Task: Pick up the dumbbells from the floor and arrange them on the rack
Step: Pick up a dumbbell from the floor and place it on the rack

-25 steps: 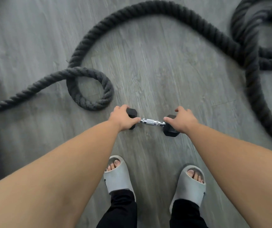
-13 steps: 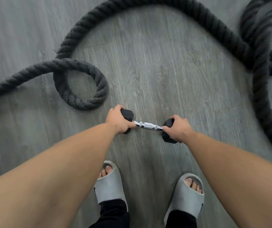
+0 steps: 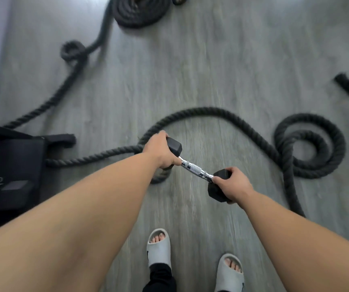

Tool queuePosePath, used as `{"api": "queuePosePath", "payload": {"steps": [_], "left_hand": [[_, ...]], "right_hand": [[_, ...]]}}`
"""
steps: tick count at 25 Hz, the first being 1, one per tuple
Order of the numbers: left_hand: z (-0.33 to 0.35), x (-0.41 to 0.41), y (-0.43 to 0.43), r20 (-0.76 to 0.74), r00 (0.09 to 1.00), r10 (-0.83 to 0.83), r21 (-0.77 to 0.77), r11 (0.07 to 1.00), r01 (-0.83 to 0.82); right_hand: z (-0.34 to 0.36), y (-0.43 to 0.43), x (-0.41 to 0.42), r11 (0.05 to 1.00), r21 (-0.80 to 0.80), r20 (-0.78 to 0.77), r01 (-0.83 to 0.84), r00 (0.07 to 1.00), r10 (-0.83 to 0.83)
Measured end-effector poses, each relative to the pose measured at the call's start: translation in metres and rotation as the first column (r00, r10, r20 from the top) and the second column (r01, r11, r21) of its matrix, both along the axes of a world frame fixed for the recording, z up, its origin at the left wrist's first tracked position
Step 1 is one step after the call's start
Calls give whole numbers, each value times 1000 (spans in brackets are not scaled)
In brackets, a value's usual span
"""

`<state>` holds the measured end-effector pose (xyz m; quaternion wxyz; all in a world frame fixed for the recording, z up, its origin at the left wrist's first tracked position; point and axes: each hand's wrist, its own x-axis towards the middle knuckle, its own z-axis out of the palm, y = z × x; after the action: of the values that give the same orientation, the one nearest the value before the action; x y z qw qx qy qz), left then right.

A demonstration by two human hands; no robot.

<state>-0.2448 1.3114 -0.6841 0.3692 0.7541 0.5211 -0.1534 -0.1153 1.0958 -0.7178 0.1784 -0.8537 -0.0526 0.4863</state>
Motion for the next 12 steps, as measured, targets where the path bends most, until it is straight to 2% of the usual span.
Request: {"api": "queuePosePath", "payload": {"steps": [6,9,12], "left_hand": [[235,-17,7,80,996,35,143,989,-47],[330,-48,4,103,991,86,212,972,-107],[417,-99,-5,89,989,118,344,928,-142]], "right_hand": [[224,19,-8,984,174,67,-43,997,32],[305,28,-30,962,260,76,-81,995,64],[373,34,-70,921,377,57,-101,995,86]]}}
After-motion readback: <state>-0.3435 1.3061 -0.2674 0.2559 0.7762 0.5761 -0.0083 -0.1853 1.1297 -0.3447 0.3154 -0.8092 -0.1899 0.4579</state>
